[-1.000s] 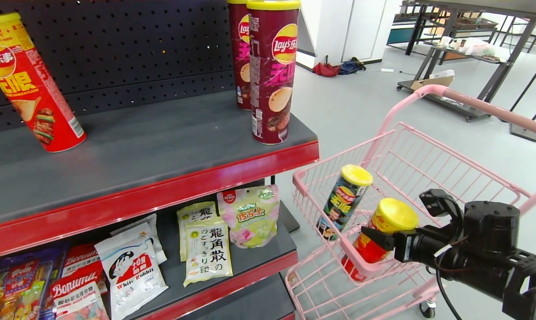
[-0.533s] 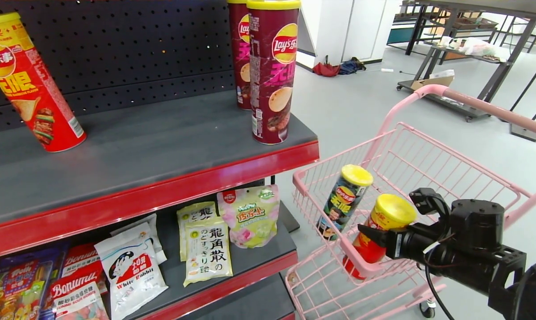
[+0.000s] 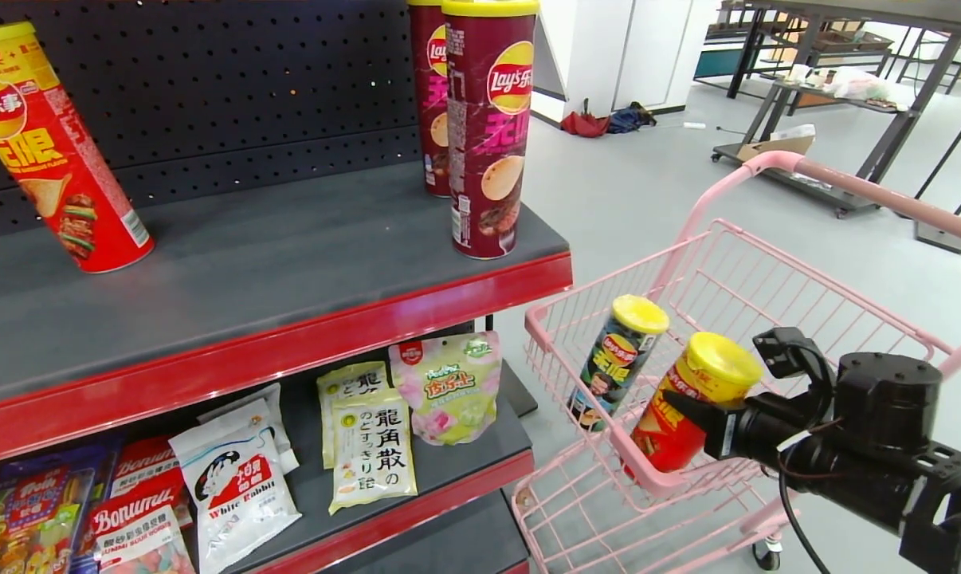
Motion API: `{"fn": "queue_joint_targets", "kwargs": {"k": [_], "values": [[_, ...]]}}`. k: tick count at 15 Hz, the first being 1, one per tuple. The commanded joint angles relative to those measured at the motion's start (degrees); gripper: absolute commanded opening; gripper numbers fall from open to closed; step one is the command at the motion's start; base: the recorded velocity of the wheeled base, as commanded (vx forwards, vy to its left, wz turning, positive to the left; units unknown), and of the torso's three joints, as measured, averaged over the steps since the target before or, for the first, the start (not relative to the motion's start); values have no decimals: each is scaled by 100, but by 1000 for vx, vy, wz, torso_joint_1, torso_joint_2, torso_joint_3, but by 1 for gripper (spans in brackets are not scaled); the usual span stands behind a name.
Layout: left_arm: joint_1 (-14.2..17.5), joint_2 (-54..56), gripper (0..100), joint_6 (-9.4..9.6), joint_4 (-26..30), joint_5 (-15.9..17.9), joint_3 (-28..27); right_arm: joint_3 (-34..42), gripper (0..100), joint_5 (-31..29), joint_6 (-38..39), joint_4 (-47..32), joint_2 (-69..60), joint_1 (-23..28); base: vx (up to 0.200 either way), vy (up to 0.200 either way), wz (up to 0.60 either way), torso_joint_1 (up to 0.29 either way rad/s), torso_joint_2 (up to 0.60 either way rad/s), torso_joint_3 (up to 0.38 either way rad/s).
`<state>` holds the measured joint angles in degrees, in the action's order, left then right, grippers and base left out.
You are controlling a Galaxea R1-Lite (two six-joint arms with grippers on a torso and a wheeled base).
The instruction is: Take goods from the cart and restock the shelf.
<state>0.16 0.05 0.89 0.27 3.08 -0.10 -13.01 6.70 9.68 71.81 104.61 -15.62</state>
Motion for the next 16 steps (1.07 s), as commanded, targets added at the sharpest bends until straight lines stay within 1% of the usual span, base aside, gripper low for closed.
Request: {"fn": "queue_joint_targets", "kwargs": {"k": [1,4,5,8,9,10,11,12,13,14,15,16], "values": [[2,-5,100,-1,0,-1,1,9,0,-55,-238,-97,-1056,15,0,0,0,0,0,0],[2,-5,100,-1,0,-1,1,-211,0,-64,-546,-572,-1935,50,0,0,0,0,0,0],[2,-5,100,-1,0,-1,1,-483,0,-64,-608,-994,-2296,76,0,0,0,0,0,0],[2,-5,100,-1,0,-1,1,-1898,0,-82,-766,-3051,-3377,199,0,0,0,0,0,0],[2,-5,100,-1,0,-1,1,-2602,0,-178,-827,-4061,-3799,340,0,0,0,0,0,0],[2,-5,100,-1,0,-1,1,-3006,0,-319,-845,-4826,-4141,437,0,0,0,0,0,0],[2,-5,100,-1,0,-1,1,-3155,0,-670,-845,-5450,-4502,498,0,0,0,0,0,0],[2,-5,100,-1,0,-1,1,-3147,0,-1048,-924,-5872,-4818,621,0,0,0,0,0,0],[2,-5,100,-1,0,-1,1,-3023,0,-1198,-968,-6830,-5442,744,0,0,0,0,0,0],[2,-5,100,-1,0,-1,1,-2848,0,-1163,-854,-7463,-5864,885,0,0,0,0,0,0],[2,-5,100,-1,0,-1,1,-2698,0,-1136,-792,-7902,-6180,1149,0,0,0,0,0,0],[2,-5,100,-1,0,-1,1,-2575,0,-1136,-819,-8113,-6383,1333,0,0,0,0,0,0]]}}
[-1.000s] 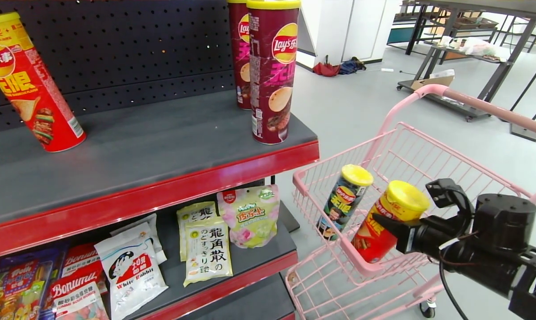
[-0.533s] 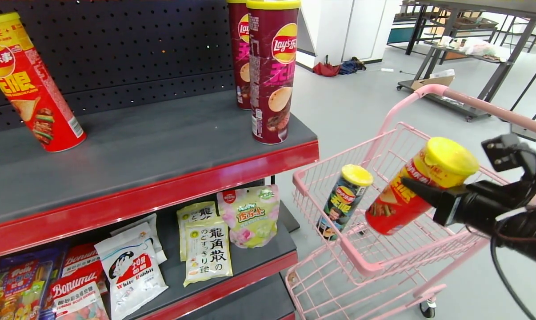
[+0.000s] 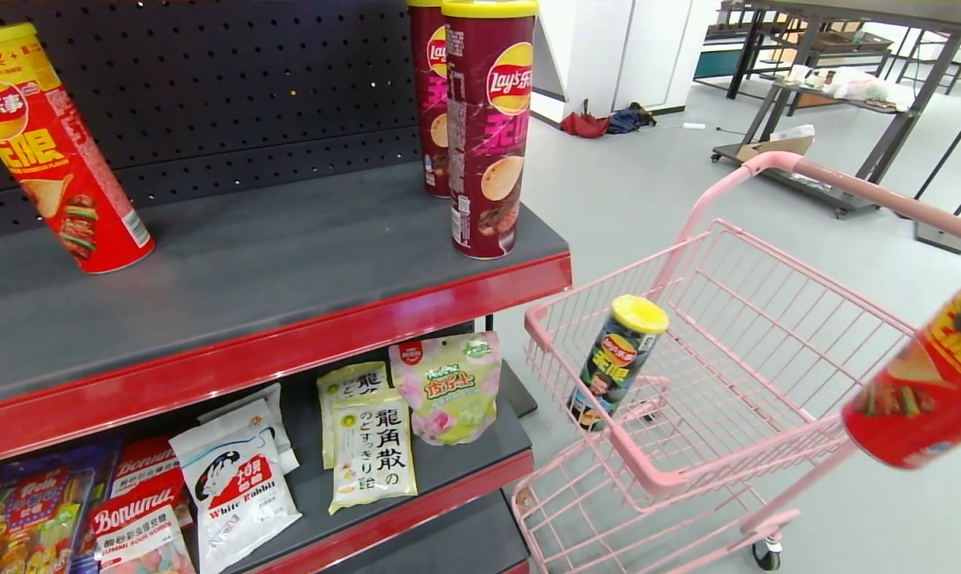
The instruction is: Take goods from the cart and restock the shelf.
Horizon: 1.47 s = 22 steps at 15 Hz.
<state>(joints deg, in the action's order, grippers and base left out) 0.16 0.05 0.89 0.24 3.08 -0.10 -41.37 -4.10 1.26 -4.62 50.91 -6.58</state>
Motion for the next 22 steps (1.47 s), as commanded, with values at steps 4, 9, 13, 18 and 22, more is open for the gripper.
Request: {"fn": "queue_joint_targets", "kwargs": {"k": [4,9,13,18,22], "values": [[2,-5,100,-1,2,8,1,692,0,-100,-126,-478,-1232,658,0,0,0,0,0,0],[2,-5,100,-1,2,-1,1,833,0,-83,-284,-452,-1285,676,0,0,0,0,0,0],[11,-5,100,-1,2,8,1,842,0,-56,-345,-443,-1259,658,0,0,0,52,-184,-127],[2,-5,100,-1,2,8,1,762,0,-47,-363,-426,-1065,632,0,0,0,173,-520,-348],[11,-5,100,-1,2,8,1,754,0,-47,-460,-294,-925,632,0,0,0,222,-585,-362]]}}
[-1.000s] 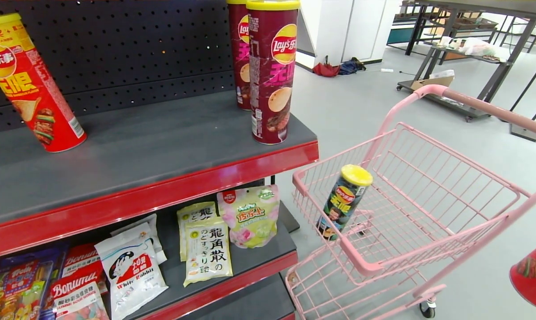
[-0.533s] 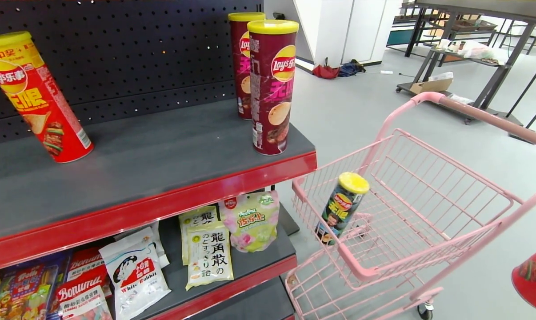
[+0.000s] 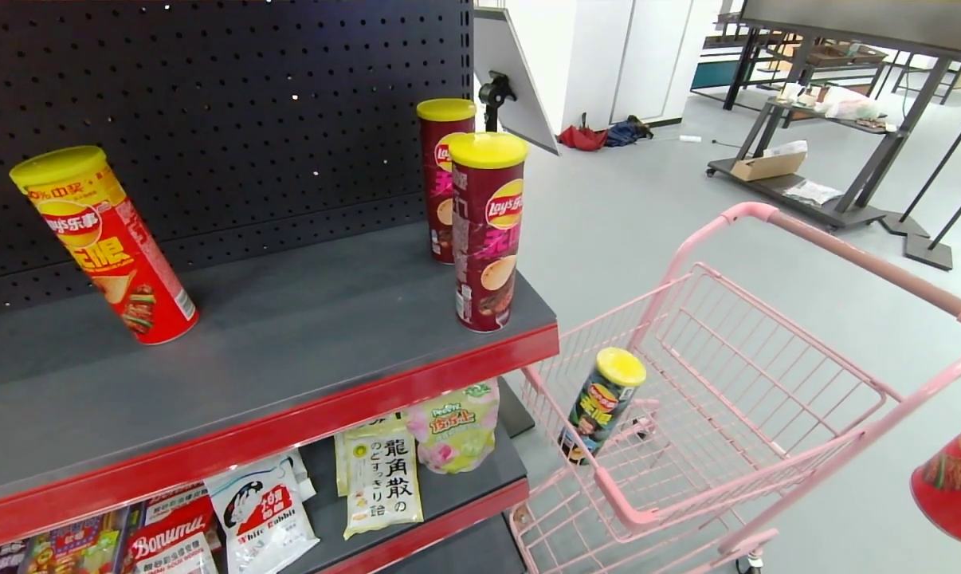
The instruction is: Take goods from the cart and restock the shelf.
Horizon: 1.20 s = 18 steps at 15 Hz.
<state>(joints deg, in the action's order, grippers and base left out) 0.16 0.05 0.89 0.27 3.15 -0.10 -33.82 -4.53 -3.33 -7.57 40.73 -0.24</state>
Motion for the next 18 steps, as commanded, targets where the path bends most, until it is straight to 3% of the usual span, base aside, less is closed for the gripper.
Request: {"fn": "queue_joint_targets", "kwargs": {"k": [1,5,16,18], "values": [[2,-5,100,-1,0,2,1,-11,0,5,-28,1,111,-2,0,0,0,212,-496,-310],[2,-5,100,-1,0,2,1,-20,0,58,-36,10,234,7,0,0,0,165,-413,-244],[2,-5,100,-1,0,2,1,332,0,67,-124,10,-179,24,0,0,600,10,-18,-11],[2,-5,100,-1,0,2,1,499,0,49,-71,-16,-689,51,0,0,0,0,0,0]]}}
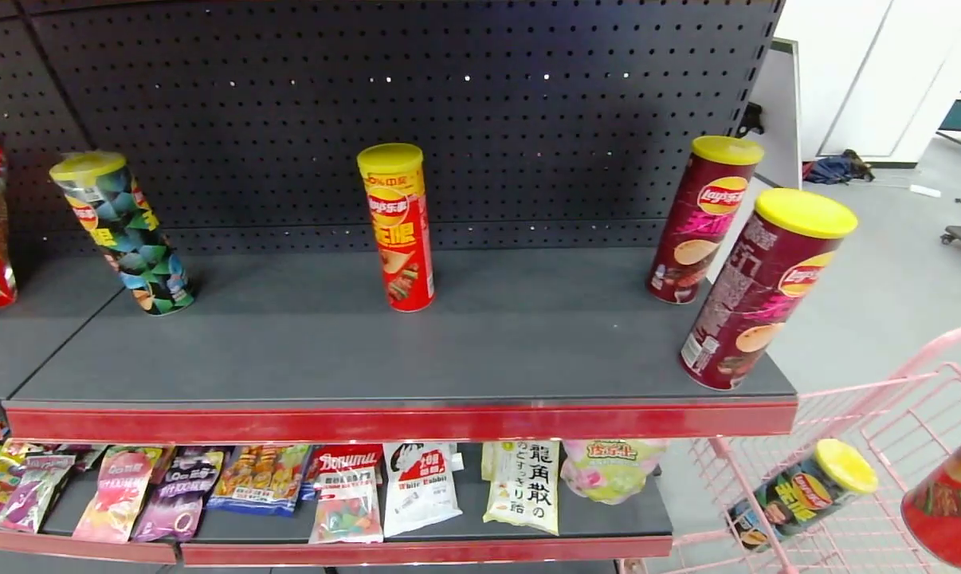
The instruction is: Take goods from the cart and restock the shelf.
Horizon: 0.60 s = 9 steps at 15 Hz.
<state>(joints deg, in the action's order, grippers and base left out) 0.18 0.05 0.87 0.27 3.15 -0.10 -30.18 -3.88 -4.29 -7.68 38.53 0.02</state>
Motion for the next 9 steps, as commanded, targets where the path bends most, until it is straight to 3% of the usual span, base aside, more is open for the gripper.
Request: {"fn": "queue_joint_targets", "kwargs": {"k": [1,3,9], "values": [[-1,-5,100,1,0,2,1,241,0,1,25,-5,-698,15,0,0,0,0,0,0],[-1,-5,100,1,0,2,1,434,0,10,7,-5,-1050,-2,0,0,0,0,0,0],[-1,-5,100,1,0,2,1,707,0,36,-2,-41,-1507,-20,0,200,0,3,-1,3]]}}
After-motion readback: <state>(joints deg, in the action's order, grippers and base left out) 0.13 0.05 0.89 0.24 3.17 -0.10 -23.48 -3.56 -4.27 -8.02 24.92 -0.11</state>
